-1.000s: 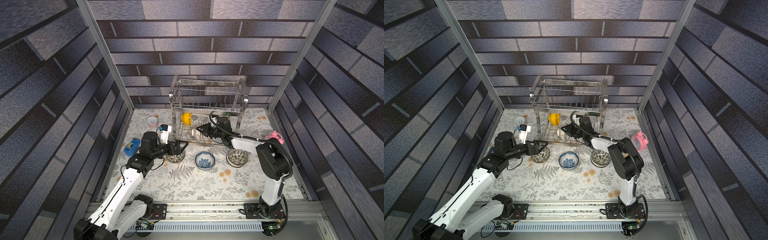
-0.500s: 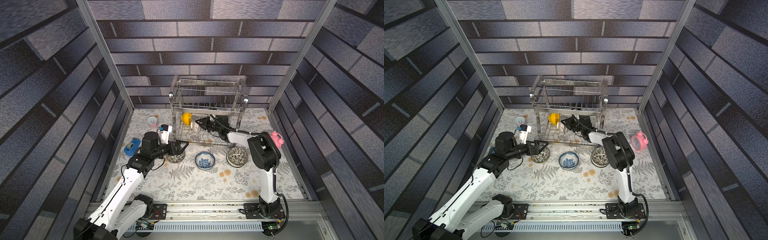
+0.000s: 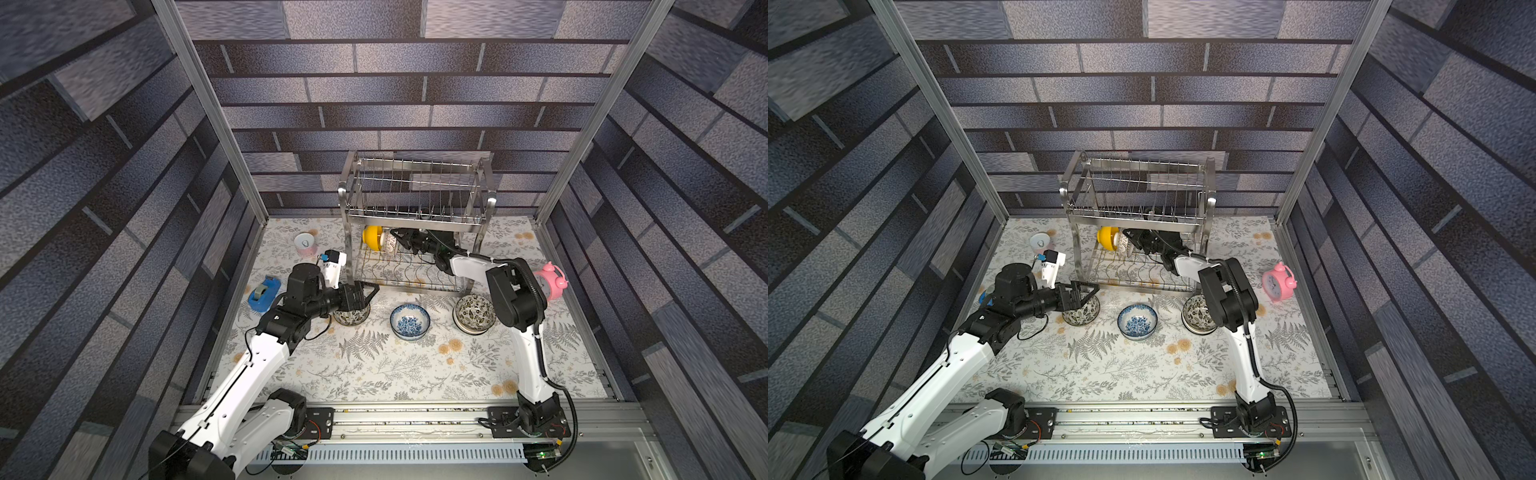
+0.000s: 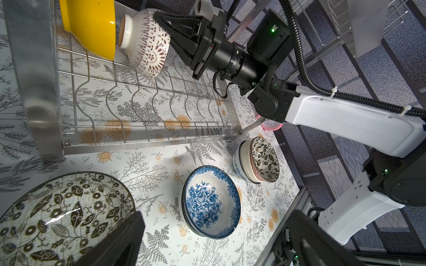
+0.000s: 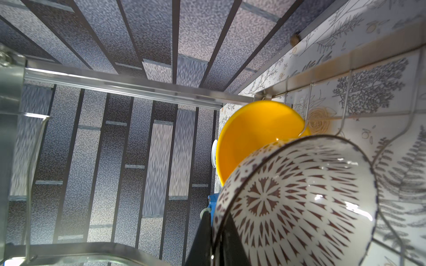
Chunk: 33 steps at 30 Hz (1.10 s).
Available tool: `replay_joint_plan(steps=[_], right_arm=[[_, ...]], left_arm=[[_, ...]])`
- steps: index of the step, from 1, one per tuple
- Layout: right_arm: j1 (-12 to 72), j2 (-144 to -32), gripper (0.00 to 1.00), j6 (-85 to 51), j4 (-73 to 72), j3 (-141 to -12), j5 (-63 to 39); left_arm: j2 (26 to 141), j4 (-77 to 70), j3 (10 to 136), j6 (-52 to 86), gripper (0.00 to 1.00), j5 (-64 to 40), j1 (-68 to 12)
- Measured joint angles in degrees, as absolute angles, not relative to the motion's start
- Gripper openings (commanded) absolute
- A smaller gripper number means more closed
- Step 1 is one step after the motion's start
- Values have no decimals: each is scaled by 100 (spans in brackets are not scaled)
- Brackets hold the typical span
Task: Load bowls into a dish rack
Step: Place the bowl in the dish rack.
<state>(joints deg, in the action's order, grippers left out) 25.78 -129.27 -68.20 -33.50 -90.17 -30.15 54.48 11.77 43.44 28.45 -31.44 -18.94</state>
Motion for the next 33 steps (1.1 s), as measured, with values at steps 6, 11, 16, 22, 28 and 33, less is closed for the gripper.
replay_joint_plan(steps=[6,11,16,22,28,33], right_arm=[[2534,-13273,0,-6851,-3328,-9531,-3048],[2534,-13572,0,-6895,-3275,-9885,-3164],[2534,-13714,0,-6980,-3295,-10040,-3280],[2497,-13909,0,-7255,-3656,-10173,-3498],[2495,-14081,0,-7496,-4123,-10263,-3660],[2497,-14149,0,-7575,-4178,-10348,-3771]], left_arm=[[5636,1227,4353,2827,100,-3094,-2012],[5675,1273,4438,2770,100,-3013,-2060],[5697,1288,4504,2735,100,-2971,-2071],[5758,1299,4519,2724,100,-2956,-2108],[5760,1330,4519,2716,100,-2932,-2130],[5758,1330,4521,2716,100,-2917,-2137]])
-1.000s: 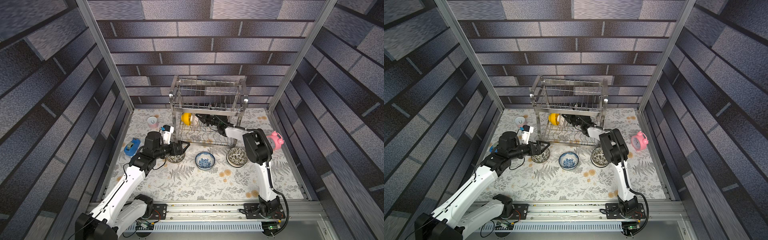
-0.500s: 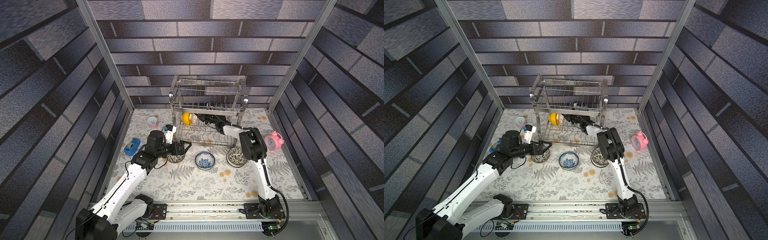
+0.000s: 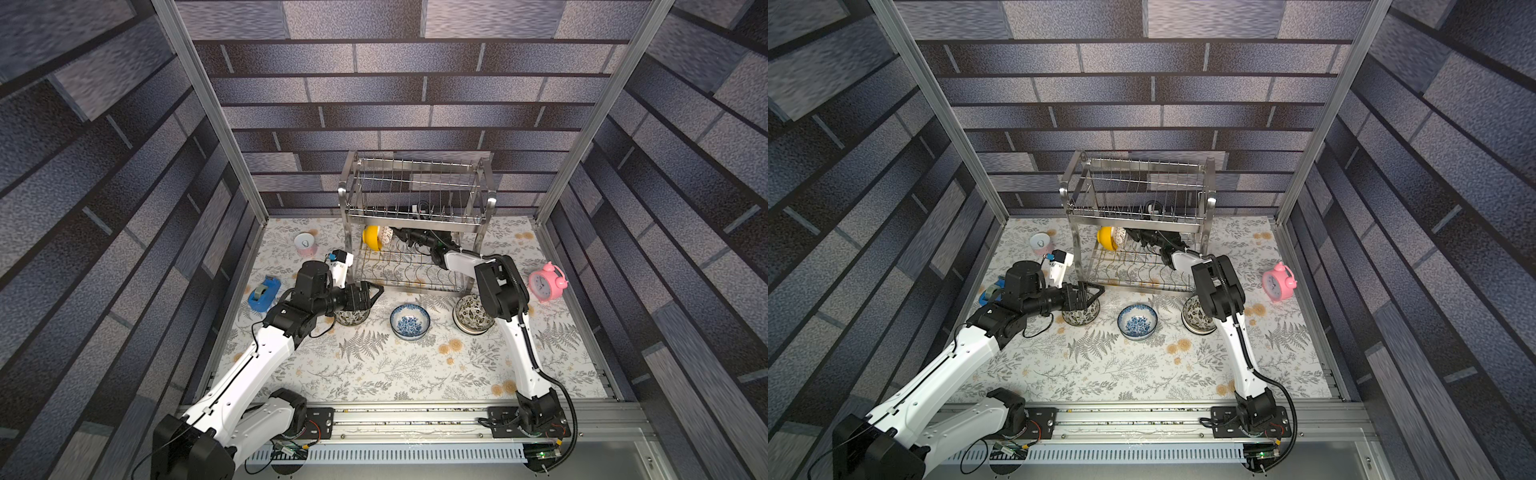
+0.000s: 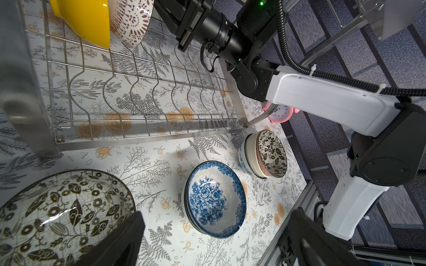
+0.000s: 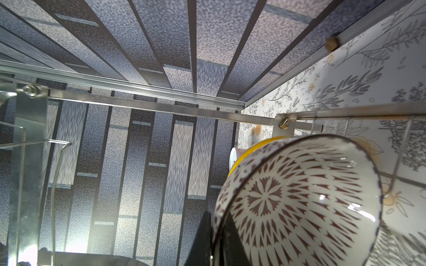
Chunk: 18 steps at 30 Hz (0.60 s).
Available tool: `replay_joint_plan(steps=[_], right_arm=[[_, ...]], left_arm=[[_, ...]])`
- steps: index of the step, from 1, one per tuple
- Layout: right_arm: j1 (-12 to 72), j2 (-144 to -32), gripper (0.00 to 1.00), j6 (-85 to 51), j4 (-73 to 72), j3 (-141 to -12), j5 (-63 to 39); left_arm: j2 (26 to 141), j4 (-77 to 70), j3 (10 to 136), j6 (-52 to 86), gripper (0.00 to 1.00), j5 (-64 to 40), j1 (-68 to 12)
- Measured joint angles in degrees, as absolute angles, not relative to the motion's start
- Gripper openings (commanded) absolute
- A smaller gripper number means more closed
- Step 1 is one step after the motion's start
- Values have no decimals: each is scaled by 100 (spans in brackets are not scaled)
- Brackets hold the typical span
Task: Load bowls into a dish rack
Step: Place the bowl in the dish rack.
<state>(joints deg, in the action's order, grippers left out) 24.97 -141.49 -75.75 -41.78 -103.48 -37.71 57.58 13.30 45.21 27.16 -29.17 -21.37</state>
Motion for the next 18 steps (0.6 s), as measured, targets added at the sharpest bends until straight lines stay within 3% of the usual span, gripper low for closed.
replay_joint_plan(steps=[18], right_arm=[[2473,-14529,0,-8062,-4991,-10565,-4023]], left_arm=[[5760,1330,4539,2714,100,-2821,-2193]])
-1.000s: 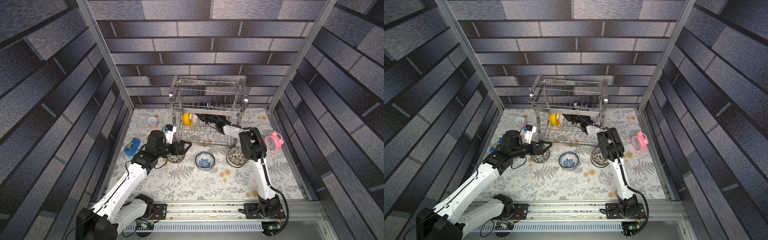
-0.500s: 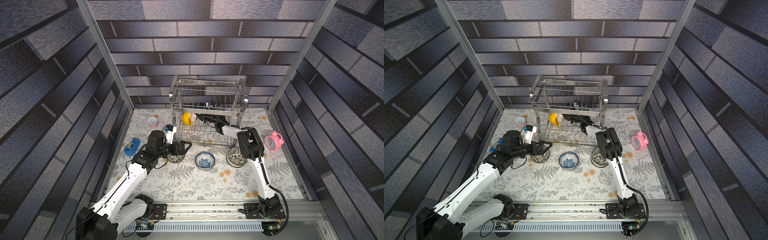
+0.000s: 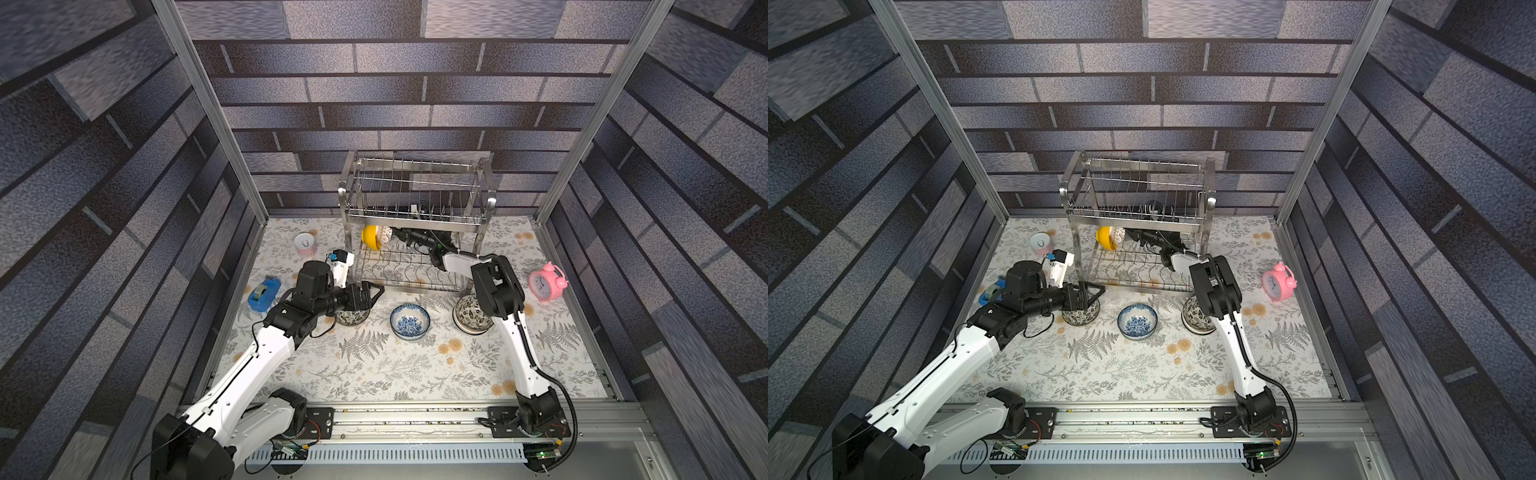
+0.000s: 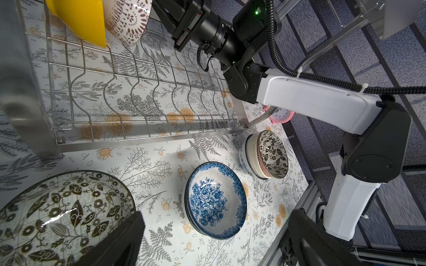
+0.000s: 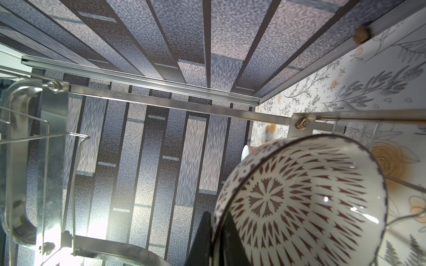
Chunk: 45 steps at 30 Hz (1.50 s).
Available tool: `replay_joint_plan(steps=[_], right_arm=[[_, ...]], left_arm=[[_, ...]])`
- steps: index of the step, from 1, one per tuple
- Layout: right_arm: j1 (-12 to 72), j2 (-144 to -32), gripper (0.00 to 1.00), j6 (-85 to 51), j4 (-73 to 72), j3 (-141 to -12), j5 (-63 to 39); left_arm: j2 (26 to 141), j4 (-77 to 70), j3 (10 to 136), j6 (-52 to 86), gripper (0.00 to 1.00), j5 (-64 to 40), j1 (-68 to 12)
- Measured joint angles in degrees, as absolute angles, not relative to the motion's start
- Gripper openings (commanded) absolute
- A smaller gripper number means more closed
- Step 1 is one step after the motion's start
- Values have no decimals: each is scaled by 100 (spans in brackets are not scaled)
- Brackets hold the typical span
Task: Load bowls into a dish rack
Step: Place the bowl in the dish rack.
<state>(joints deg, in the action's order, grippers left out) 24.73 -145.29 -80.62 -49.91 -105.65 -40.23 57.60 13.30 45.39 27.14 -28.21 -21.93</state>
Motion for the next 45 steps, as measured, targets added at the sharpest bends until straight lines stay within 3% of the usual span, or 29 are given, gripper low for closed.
replay_joint_plan(steps=[12,17,45], right_arm=[[2473,-14656,1,-8095,-5046,-10473,-4038],[2473,-14492,14,-7835,-4941,-10278,-3951],[2510,-13166,54,-6930,-3715,-9037,-3756]], left_arm=[[5765,1330,4541,2714,100,-2821,-2213],[5826,1330,4571,2714,100,-2801,-2220],[5861,1334,4571,2714,100,-2405,-2241]])
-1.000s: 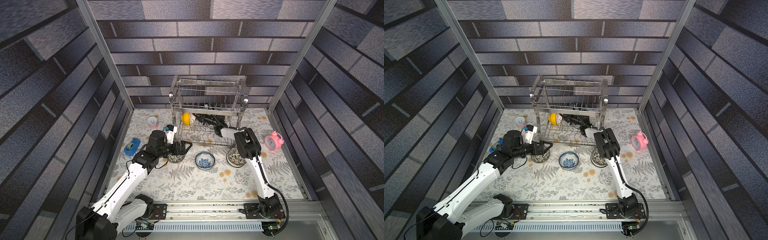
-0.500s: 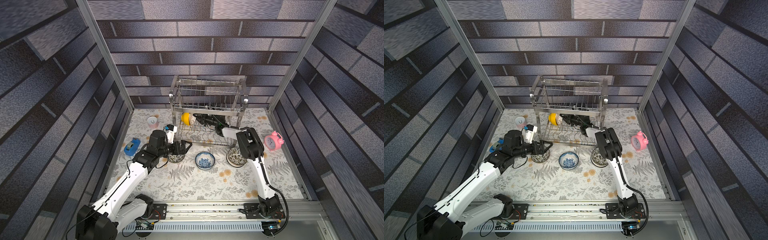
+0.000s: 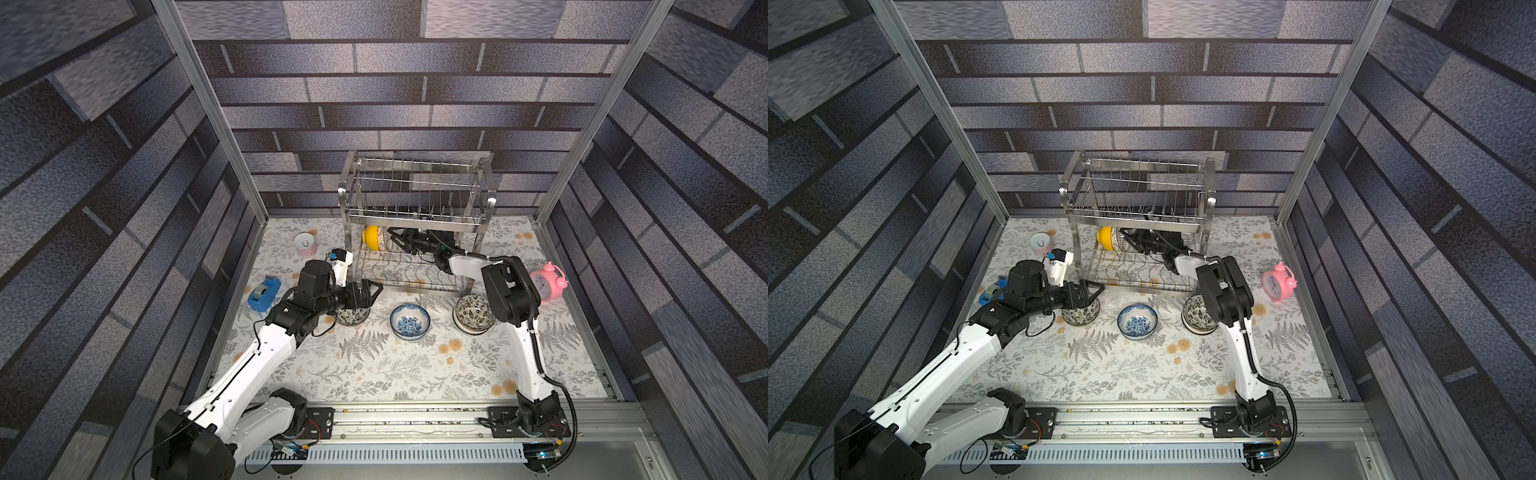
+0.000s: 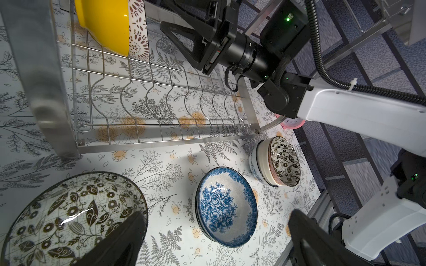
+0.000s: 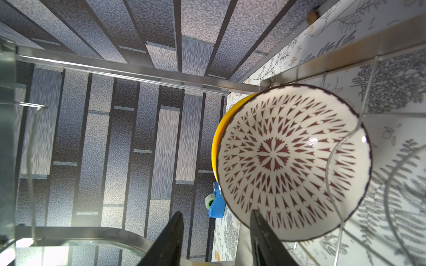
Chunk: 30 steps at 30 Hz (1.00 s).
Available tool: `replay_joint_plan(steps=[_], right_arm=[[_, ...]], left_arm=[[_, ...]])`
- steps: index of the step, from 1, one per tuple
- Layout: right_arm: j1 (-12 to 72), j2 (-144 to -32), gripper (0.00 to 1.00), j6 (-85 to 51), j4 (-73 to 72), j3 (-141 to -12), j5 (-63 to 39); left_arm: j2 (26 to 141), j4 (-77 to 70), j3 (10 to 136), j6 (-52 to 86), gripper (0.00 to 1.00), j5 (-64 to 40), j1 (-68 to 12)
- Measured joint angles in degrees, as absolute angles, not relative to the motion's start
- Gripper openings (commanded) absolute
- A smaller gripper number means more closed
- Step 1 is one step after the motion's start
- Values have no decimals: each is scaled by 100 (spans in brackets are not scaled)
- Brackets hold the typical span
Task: Load bowls into a dish rack
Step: Place the bowl in the dish rack.
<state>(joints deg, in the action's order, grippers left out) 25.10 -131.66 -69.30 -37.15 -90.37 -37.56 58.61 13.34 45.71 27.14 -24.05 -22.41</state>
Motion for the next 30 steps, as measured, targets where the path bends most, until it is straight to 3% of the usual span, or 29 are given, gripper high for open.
replay_joint_plan(steps=[17,30], right_arm=[[2523,-11620,74,-6351,-3723,-6967,-3728],[2720,-10099,92,-5068,-2392,-6149,-3345]], left_arm=[[5861,1559,4668,2558,100,-2331,-2023],[5964,1522,4700,2545,100,-2333,-1988]])
